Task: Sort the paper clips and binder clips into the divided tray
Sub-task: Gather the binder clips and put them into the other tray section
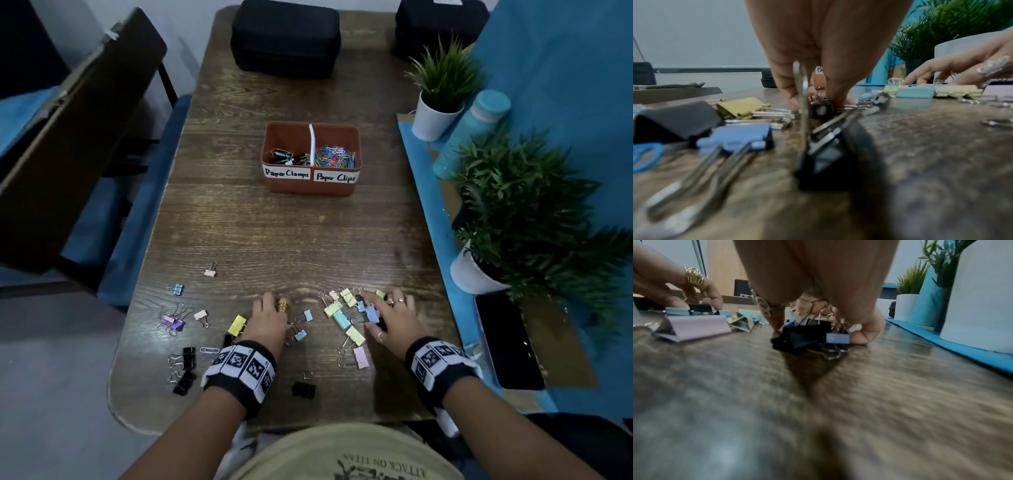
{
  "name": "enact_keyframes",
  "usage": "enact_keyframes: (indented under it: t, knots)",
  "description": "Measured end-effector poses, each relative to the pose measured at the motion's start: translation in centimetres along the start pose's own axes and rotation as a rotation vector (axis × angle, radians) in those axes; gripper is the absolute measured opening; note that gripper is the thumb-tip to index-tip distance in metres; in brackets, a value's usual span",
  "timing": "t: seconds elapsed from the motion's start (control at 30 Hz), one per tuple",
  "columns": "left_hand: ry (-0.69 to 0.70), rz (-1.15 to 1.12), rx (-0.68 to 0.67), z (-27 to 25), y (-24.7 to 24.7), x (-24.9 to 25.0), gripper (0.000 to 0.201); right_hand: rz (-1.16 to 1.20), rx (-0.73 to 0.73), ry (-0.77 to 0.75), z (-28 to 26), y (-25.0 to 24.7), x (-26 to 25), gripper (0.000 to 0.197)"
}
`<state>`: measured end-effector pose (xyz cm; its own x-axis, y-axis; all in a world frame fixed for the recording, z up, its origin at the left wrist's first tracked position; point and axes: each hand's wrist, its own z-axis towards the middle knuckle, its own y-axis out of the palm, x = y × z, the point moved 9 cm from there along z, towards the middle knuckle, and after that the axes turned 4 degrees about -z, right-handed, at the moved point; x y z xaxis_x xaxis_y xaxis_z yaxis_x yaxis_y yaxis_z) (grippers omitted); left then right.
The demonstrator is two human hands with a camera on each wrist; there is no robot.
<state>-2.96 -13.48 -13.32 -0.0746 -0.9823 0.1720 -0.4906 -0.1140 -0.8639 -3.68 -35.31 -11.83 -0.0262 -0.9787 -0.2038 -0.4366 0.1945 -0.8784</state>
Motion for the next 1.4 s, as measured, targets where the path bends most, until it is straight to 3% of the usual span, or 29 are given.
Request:
enact_keyframes:
  t: [0.1, 0.27, 0.37, 0.57, 0.73, 0.9, 1.0, 1.1, 1.2, 1.33, 1.4]
  knots:
    - [-0.037, -0.028, -0.025, 0.8, 0.1, 0.1, 0.034, 0.044, 0.032, 0.03, 1.6, -0.5, -0.9, 0.051]
    - [-0.062, -0.029, -0.031, 1.5, -0.3, 0.5, 0.04, -0.005, -0.035, 0.102, 3.7, -0.7, -1.4, 0.047]
    - [-0.048, -0.01, -0.06, 1.7, -0.2, 0.6, 0.031, 0.037, -0.013, 0.099, 4.4, -0.9, -1.1, 0.05]
    - [-0.01, 0.011, -0.056, 2.2, 0.0, 0.5, 0.033, 0.148, 0.037, 0.054, 4.8, -2.9, -1.1, 0.028]
    - [-0.02, -0.024, -0.038, 2.7, -0.4, 0.2, 0.043, 0.349, 0.163, 0.048, 5.1, -7.2, -1.5, 0.024]
    - [-0.074, -0.106, -0.09, 4.0, -1.0, -1.0, 0.025, 0.47, 0.259, -0.072, 7.2, -13.8, -5.5, 0.021]
    - [-0.135, -0.227, 0.027, 5.1, -4.6, -2.4, 0.025, 0.527, 0.316, -0.167, 10.4, -17.7, -9.4, 0.023]
    - [-0.173, -0.337, 0.205, 6.4, -12.3, -3.2, 0.026, 0.563, 0.339, -0.239, 15.2, -20.2, -13.1, 0.029]
    - [-0.164, -0.469, 0.338, 9.3, -20.1, -3.0, 0.03, 0.53, 0.318, -0.247, 19.5, -20.9, -15.5, 0.016]
    - [-0.174, -0.495, 0.418, 14.9, -26.6, -2.2, 0.034, 0.512, 0.267, -0.22, 22.3, -20.5, -15.6, 0.042]
    - [-0.179, -0.462, 0.416, 17.4, -27.8, -1.8, 0.034, 0.509, 0.296, -0.213, 22.0, -20.5, -14.5, 0.039]
